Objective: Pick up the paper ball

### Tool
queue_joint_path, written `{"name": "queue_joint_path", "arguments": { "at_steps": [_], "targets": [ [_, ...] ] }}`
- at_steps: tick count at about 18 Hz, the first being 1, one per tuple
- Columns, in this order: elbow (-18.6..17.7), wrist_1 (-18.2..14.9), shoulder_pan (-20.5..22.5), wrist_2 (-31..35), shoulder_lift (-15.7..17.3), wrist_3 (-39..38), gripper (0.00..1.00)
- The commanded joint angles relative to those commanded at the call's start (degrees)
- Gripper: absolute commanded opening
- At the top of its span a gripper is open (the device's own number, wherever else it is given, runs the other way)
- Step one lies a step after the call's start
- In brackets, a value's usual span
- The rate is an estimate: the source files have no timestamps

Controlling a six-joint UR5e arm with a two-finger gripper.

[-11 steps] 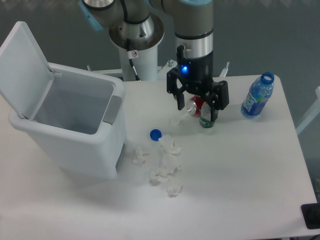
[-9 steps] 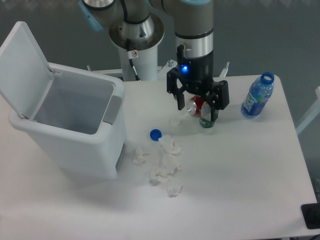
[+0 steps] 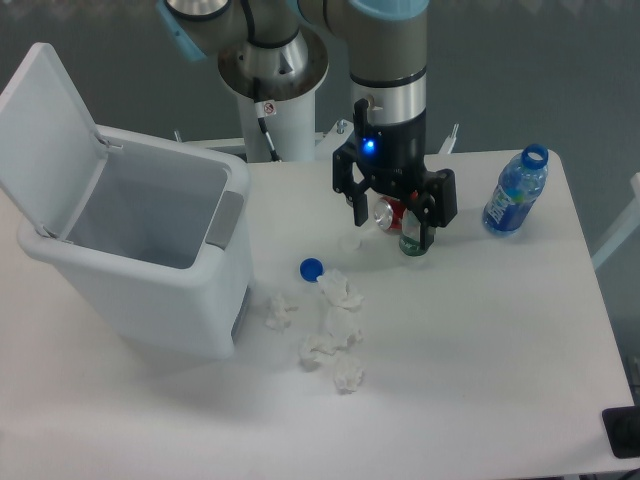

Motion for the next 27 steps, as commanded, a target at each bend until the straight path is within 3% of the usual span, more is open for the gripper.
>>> {"name": "queue_joint_path", "arguments": {
  "at_steps": [11,20,27],
  "targets": [
    [-0.8,-0.2,-1.6,0.1,-6.9,-3.9,1.0],
    [2.8,-0.1,-1.5,-0.1,-16.4,-7.3,1.0],
    [5.0,0.4,-1.3,-2.5,-21.0,-6.9,1.0]
  ]
}}
